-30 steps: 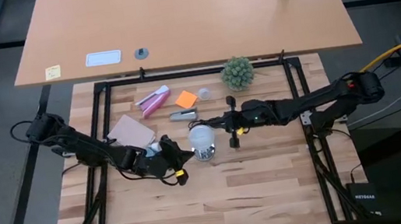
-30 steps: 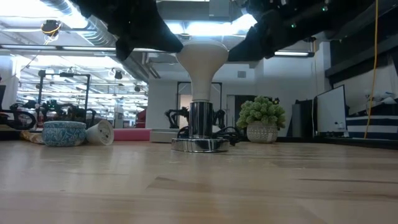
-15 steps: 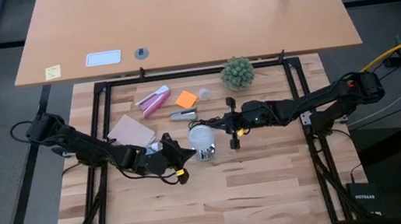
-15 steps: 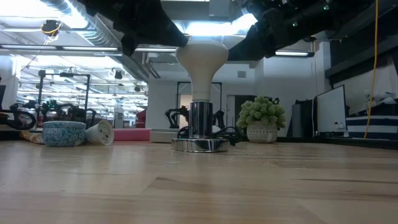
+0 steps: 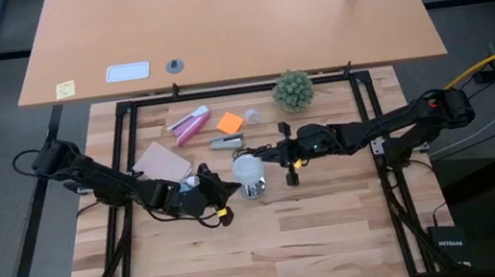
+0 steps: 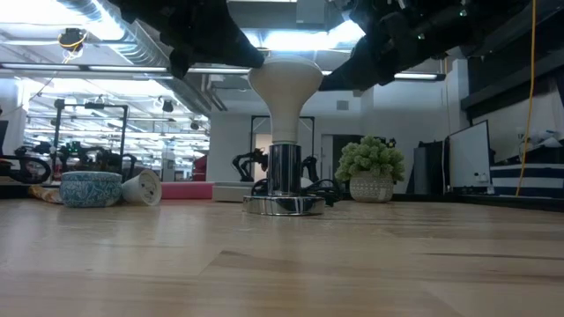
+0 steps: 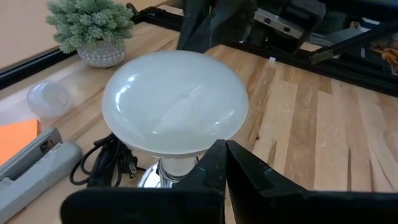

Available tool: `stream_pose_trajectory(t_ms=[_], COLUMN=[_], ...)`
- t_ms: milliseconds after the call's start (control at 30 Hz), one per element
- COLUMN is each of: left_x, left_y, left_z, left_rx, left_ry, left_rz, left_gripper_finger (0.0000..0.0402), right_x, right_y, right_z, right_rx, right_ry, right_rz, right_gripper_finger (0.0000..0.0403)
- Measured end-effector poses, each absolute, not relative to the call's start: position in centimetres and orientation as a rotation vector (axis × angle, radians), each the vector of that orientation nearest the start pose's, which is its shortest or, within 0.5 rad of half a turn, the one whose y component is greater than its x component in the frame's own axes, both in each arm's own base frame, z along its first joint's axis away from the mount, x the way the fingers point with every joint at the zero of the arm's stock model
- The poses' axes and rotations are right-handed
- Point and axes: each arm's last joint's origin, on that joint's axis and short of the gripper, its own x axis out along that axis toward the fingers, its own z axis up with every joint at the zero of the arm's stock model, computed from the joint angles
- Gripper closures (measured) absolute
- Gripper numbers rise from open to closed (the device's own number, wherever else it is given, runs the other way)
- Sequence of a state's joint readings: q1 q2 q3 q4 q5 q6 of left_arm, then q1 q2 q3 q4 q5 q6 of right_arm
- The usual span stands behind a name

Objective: Screw lightbulb
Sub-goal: Insert the lightbulb on the lamp

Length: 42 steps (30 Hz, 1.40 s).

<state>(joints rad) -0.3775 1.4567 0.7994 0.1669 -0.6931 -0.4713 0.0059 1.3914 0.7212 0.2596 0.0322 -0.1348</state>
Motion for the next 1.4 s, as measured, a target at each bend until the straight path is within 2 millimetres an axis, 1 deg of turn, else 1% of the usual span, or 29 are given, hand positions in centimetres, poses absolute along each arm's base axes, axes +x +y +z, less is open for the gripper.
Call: stream_pose_trajectory(t_ms=[267, 900, 1267, 1400], left_x=[28.54, 28.27, 28.23, 28.23], left_y=[-9.31, -9.04, -8.90, -8.91], left_z=[22.11, 21.80, 21.81, 21.81], left_rx=[-0.207, -0.192, -0.188, -0.191], left_ry=[0.339, 0.350, 0.332, 0.331], left_rz=[0.407, 0.478, 0.525, 0.525], left_gripper_finger=[0.0401, 0.0401, 0.0401, 0.0401], right_x=[28.96, 28.95, 28.92, 28.89], right_y=[0.24, 0.52, 0.91, 0.94], right_z=[21.65, 21.65, 21.77, 21.83], right_rx=[-0.106, -0.077, -0.048, -0.046], right_ry=[0.440, 0.434, 0.415, 0.413], right_rz=[0.050, 0.136, 0.272, 0.282], right_gripper_finger=[0.0394, 0.0394, 0.0394, 0.0394])
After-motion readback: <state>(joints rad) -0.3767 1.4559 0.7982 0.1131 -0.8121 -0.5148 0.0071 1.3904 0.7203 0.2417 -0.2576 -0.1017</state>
